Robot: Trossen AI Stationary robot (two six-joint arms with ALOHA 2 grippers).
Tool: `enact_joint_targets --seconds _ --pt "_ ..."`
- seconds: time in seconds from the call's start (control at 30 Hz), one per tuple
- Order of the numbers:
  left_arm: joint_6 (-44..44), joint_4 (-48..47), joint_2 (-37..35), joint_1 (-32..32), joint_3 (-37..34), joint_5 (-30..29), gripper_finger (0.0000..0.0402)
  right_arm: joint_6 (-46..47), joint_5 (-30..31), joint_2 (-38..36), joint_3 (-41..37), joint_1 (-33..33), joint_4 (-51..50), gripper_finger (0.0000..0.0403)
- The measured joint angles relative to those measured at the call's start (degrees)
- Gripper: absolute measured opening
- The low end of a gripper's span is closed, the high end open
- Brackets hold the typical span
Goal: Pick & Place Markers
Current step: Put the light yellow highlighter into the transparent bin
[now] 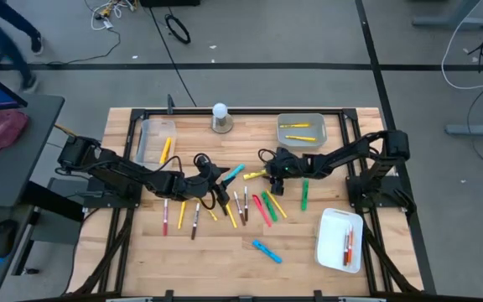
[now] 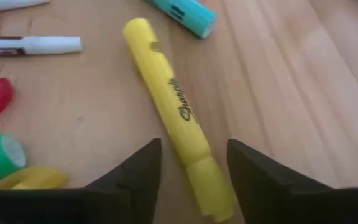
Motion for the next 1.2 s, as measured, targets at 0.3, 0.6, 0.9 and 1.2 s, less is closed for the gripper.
enact_joint_targets --seconds 0.3,0.6,0.9,1.2 --pt "-0.04 0.00 0.00 0.00 0.00 0.00 0.0177 -2.12 -1.95 -0.21 0.19 0.13 -3.05 0.0047" --pt "-0.82 -0.42 0.02 0.00 0.00 1.25 0.0177 6.77 1.41 -8.51 -0.25 7.11 -9.54 0.0047" --pt "5.46 0.33 -0.01 -0.07 0.00 2.99 0.0183 13.72 9.24 -21.87 -8.66 17.59 5.78 0.0047" --pt "15.38 20.24 5.57 0.66 0.00 13.72 0.0266 9.09 8.78 -22.98 -15.24 23.23 41.78 0.0047"
